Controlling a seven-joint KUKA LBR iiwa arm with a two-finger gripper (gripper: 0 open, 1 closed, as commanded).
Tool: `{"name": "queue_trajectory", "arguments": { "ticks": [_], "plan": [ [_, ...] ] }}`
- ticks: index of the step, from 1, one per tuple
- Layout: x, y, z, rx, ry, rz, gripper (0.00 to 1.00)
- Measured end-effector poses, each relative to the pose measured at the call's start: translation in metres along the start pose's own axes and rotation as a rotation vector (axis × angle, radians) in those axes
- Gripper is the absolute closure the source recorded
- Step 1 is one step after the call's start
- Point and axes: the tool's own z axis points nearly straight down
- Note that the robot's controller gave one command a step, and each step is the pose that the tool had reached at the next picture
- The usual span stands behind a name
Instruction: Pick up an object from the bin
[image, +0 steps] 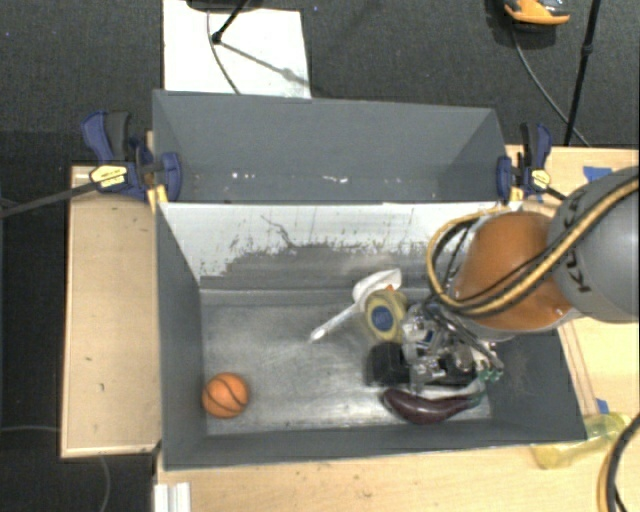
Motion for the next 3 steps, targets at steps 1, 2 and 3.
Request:
{"name": "queue_trajectory", "arguments": {
  "ticks": [1,2,3],
  "plan": [
    [0.0037,0.0001,0.0089,0.001,0.003,-0.004,0.0],
    [0.0053,0.0013,0.0103,0.0,0.007,-0.007,1.0],
    [0.0054,0.0012,0.0104,0.0,0.007,-0.007,1.0]
  ]
}}
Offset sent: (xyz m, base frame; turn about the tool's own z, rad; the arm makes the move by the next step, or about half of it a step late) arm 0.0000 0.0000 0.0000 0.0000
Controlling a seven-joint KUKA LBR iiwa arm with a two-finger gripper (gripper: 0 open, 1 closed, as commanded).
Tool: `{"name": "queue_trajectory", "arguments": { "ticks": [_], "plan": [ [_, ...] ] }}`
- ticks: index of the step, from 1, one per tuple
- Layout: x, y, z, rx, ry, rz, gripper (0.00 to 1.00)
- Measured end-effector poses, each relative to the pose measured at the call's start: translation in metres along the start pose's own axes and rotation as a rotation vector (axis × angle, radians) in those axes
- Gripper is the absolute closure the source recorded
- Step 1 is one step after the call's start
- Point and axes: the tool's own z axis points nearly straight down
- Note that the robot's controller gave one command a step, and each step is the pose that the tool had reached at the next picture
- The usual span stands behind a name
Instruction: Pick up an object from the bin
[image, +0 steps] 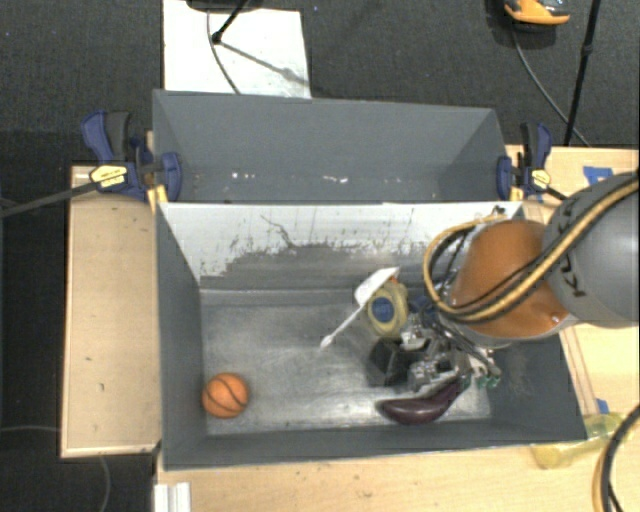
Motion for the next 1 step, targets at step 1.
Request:
{"name": "queue_trajectory", "arguments": {
  "ticks": [1],
  "plan": [
    [-0.0173,-0.0096,-0.177,-0.016,0.057,-0.071,1.0]
  ]
}}
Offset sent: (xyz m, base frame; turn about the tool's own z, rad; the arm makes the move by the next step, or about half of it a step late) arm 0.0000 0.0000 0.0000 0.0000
